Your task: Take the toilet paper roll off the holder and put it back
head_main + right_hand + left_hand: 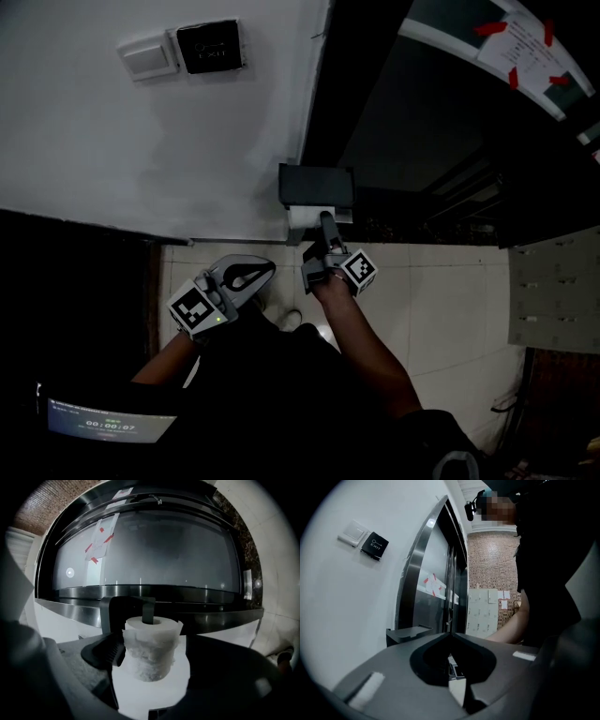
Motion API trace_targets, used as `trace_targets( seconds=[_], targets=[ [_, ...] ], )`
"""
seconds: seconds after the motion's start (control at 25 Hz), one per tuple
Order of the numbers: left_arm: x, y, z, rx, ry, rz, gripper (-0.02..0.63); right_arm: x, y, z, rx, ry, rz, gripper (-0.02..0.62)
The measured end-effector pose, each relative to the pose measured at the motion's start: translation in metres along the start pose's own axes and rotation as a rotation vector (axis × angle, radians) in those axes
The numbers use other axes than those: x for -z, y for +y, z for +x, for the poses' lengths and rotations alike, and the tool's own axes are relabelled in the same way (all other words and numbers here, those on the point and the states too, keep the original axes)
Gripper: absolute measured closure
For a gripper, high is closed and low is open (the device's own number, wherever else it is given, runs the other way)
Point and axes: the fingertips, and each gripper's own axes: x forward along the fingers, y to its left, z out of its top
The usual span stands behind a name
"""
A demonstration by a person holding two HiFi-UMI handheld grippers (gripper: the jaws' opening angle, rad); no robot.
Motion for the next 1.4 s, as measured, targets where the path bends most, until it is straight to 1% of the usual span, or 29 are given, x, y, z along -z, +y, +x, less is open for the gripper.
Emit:
trace_targets(
  seconds=[0.12, 0.2, 0.24, 0.32, 0.4, 0.48, 0.56, 0.6, 0.64, 0.72, 0.8, 0.92, 0.96, 1.0, 1.08, 1.12, 1.16, 1.28, 1.4],
  targets=[
    [0.000, -0.003, 0.004, 0.009, 0.005, -0.012, 0.604, 0.000, 0.004, -0.019, 0.018, 0.041, -0.063, 0.154],
    [0.000, -0.003, 0.007, 0.016, 0.004, -0.006, 0.604, -0.001, 0.012, -0.027, 0.002, 0.077, -0.162, 0.153],
    [0.000, -0.003, 0.008, 0.018, 0.001, -0.001, 0.604, -0.001, 0.020, -0.029, -0.019, 0.100, -0.237, 0.153],
    [0.000, -0.003, 0.009, 0.018, 0.001, -0.001, 0.604, -0.001, 0.042, -0.030, -0.082, 0.152, -0.424, 0.153],
    [0.000, -0.002, 0.010, 0.017, 0.001, -0.002, 0.604, -0.005, 0.054, -0.036, -0.070, 0.195, -0.642, 0.155],
    [-0.001, -0.001, 0.011, 0.021, -0.007, 0.011, 0.604, -0.004, 0.069, -0.041, -0.068, 0.239, -0.899, 0.155],
    [-0.001, 0.000, 0.011, 0.020, -0.007, 0.009, 0.604, 0.006, 0.087, -0.044, -0.105, 0.297, -1.156, 0.155],
    [0.000, 0.001, 0.010, 0.015, -0.004, 0.002, 0.604, 0.012, 0.095, -0.046, -0.134, 0.324, -1.259, 0.155],
    [0.002, 0.002, 0.010, 0.011, -0.005, -0.001, 0.604, 0.019, 0.104, -0.048, -0.168, 0.347, -1.339, 0.155],
    [0.007, 0.006, 0.009, 0.006, -0.017, 0.013, 0.604, 0.035, 0.123, -0.051, -0.242, 0.380, -1.451, 0.155],
    [0.009, 0.009, 0.009, 0.007, -0.015, 0.033, 0.604, 0.050, 0.141, -0.053, -0.297, 0.397, -1.512, 0.156],
    [0.002, 0.008, 0.010, 0.001, -0.003, 0.006, 0.604, 0.066, 0.152, -0.054, -0.344, 0.419, -1.558, 0.161],
    [0.000, 0.008, 0.010, 0.000, -0.004, 0.004, 0.604, 0.070, 0.154, -0.056, -0.355, 0.428, -1.565, 0.180],
    [0.000, 0.008, 0.010, -0.001, -0.008, 0.009, 0.604, 0.073, 0.156, -0.058, -0.367, 0.432, -1.562, 0.259],
    [0.002, 0.010, 0.010, 0.000, -0.017, 0.033, 0.604, 0.073, 0.159, -0.063, -0.393, 0.423, -1.527, 0.483],
    [0.002, 0.011, 0.011, 0.000, -0.018, 0.031, 0.604, 0.073, 0.160, -0.066, -0.405, 0.421, -1.510, 0.555],
    [0.000, 0.010, 0.012, -0.001, -0.016, 0.021, 0.604, 0.073, 0.159, -0.068, -0.414, 0.427, -1.505, 0.595],
    [0.001, 0.010, 0.013, 0.001, -0.015, 0.019, 0.604, 0.080, 0.155, -0.073, -0.436, 0.468, -1.513, 0.595],
    [-0.001, 0.009, 0.014, 0.001, -0.019, 0.016, 0.604, 0.087, 0.158, -0.077, -0.459, 0.483, -1.518, 0.595]
  ],
)
